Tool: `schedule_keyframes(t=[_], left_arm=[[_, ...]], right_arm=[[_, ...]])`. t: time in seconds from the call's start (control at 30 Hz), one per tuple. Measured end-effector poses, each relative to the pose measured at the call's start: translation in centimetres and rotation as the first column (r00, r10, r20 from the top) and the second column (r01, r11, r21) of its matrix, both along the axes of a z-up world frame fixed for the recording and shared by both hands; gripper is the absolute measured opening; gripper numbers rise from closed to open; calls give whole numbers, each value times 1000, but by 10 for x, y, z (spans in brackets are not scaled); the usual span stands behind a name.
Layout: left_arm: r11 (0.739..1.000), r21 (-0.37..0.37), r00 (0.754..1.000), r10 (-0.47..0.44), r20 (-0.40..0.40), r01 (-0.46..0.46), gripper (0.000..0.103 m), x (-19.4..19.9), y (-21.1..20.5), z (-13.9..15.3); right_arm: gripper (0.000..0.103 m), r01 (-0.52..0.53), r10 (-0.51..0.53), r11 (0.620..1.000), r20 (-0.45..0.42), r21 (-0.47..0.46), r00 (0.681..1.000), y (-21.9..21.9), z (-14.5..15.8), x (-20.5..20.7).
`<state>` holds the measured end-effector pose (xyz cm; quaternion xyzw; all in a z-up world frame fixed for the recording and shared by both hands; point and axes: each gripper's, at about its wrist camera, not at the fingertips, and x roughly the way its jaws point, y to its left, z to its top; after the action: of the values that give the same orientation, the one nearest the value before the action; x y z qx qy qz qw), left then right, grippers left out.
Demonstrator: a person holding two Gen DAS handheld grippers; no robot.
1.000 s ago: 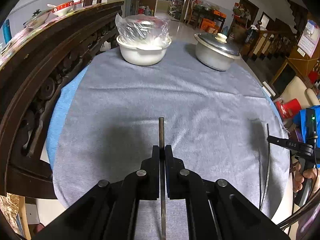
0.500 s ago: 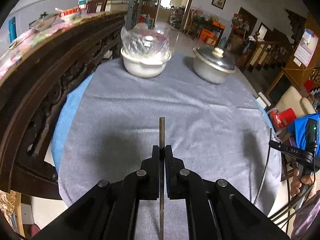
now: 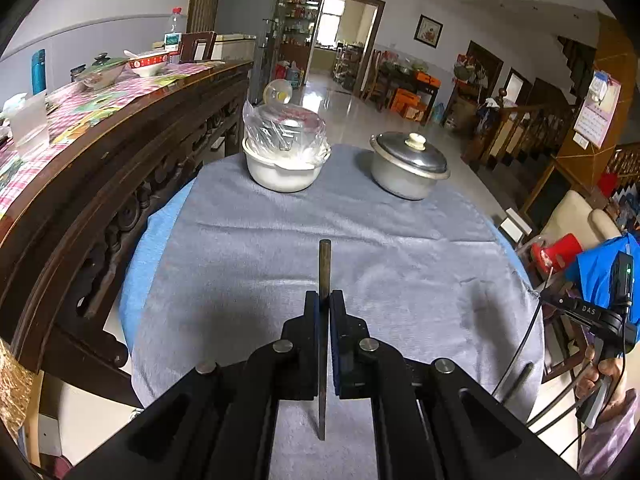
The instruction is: Organize utensils
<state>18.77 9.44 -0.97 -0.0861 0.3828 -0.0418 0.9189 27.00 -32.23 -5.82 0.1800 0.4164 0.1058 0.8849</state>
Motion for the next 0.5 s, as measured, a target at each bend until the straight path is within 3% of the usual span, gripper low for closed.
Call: schedule_keyframes(t=[0.5], left_arm=[[999, -17, 996, 44, 73, -43, 5, -49, -3, 11]], right_arm=[[6, 43, -38, 999, 166, -29, 985, -3, 41, -69]])
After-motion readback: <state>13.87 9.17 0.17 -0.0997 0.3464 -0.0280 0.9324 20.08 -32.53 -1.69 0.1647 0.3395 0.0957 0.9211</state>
